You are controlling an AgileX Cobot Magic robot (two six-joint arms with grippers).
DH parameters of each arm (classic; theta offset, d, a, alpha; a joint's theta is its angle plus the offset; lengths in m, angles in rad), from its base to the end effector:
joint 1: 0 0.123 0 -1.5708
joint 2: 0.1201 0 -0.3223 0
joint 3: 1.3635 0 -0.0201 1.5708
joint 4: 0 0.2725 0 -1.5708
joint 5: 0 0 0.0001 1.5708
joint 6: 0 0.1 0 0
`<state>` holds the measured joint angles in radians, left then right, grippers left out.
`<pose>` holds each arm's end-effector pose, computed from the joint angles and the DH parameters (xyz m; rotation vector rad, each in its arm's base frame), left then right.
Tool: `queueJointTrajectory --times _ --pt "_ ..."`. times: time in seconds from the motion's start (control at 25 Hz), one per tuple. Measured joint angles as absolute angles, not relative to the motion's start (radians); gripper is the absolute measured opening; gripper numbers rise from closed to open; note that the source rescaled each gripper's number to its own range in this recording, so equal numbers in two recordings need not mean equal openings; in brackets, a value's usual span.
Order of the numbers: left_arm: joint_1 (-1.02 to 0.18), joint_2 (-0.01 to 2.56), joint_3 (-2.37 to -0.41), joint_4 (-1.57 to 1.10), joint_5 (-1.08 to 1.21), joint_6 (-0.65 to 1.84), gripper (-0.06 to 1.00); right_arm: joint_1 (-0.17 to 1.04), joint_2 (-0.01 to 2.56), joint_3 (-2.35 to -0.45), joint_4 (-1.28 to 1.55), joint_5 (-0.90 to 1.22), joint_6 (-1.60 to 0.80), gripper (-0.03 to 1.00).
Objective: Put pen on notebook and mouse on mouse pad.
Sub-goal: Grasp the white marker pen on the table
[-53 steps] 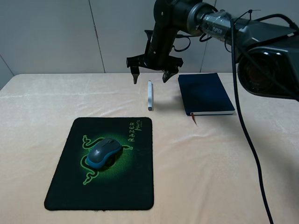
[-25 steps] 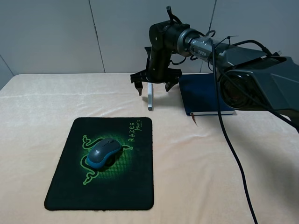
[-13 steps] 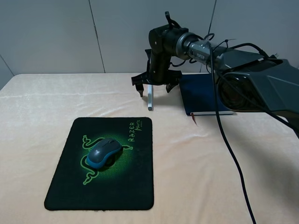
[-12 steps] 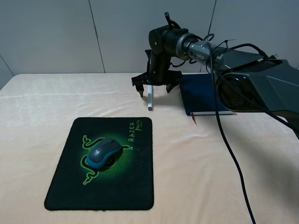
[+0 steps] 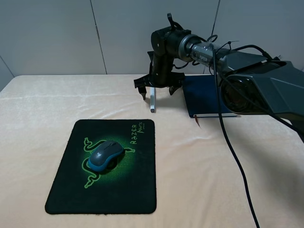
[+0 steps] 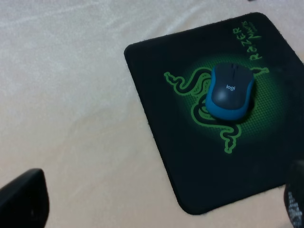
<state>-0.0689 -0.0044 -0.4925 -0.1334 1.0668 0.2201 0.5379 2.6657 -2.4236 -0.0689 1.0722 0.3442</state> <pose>-0.0166 -0.0105 0.2814 0.3011 2.0246 -0.0657 0.5253 0.3063 0.1191 -0.3021 2.7840 0.1236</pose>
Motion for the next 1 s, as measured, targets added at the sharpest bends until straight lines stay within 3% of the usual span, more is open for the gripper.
queueJointTrajectory --times 0.24,0.32,0.64,1.0 --pt "-0.069 -0.004 -0.493 -0.133 1.067 0.220 1.00 0.538 2.666 -2.424 -0.069 1.073 0.344 0.99" --pt "-0.069 -0.004 -0.493 -0.133 1.067 0.220 1.00 0.538 2.666 -2.424 -0.069 1.073 0.344 0.94" --pt "-0.069 -0.004 -0.493 -0.133 1.067 0.220 1.00 0.538 2.666 -2.424 -0.068 1.074 0.344 0.49" --pt "-0.069 -0.004 -0.493 -0.133 1.067 0.220 1.00 0.539 2.666 -2.424 -0.060 1.076 0.344 0.09"
